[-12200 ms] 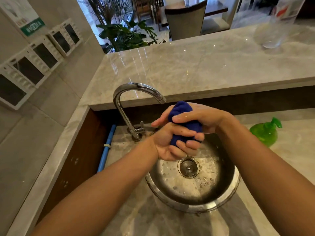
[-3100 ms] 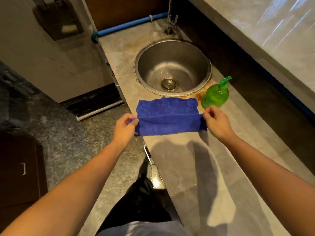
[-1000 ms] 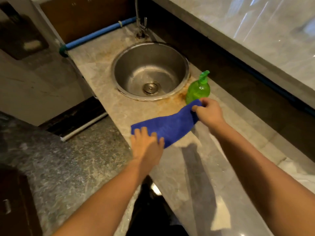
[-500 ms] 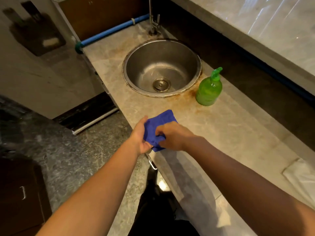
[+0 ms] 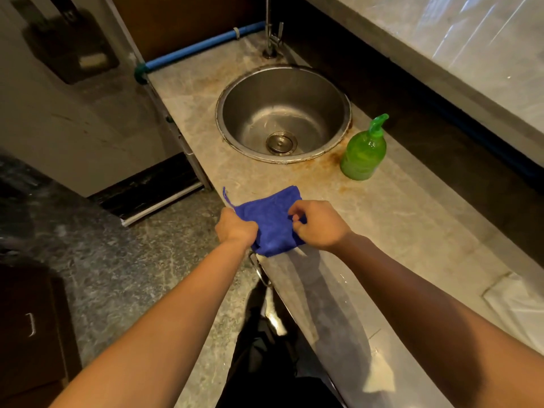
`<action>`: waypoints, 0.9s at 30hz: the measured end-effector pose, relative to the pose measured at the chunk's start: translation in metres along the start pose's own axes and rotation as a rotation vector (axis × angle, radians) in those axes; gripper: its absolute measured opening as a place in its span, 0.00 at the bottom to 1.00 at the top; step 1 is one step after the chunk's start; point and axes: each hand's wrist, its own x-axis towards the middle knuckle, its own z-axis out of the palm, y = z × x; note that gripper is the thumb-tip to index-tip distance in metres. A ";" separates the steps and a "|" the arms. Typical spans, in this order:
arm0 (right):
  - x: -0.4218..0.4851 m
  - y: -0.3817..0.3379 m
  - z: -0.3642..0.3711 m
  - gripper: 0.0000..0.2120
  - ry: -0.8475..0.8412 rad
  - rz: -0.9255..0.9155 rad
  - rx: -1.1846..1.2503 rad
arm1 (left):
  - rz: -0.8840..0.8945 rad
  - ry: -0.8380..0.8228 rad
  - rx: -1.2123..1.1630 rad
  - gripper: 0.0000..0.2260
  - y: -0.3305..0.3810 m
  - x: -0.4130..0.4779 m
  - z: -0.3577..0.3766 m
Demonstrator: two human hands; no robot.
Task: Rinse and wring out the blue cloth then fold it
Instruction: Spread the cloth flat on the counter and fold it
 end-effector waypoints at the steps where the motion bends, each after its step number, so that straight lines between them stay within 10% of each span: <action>1: 0.002 -0.002 -0.002 0.15 0.039 0.011 0.000 | 0.048 0.025 0.119 0.21 -0.002 -0.001 -0.002; 7: 0.010 -0.023 0.029 0.21 0.114 -0.013 0.090 | 0.705 -0.089 0.795 0.28 -0.016 -0.004 -0.005; 15: -0.017 0.035 0.073 0.40 0.005 -0.002 -0.529 | 0.743 -0.361 1.199 0.34 -0.044 0.024 -0.002; 21: 0.030 0.025 0.022 0.40 -0.243 0.137 -0.584 | 0.705 -0.332 1.329 0.37 -0.004 0.018 0.005; 27: 0.006 -0.007 0.027 0.41 0.057 0.185 -0.117 | 1.038 -0.376 1.309 0.37 0.034 0.013 -0.001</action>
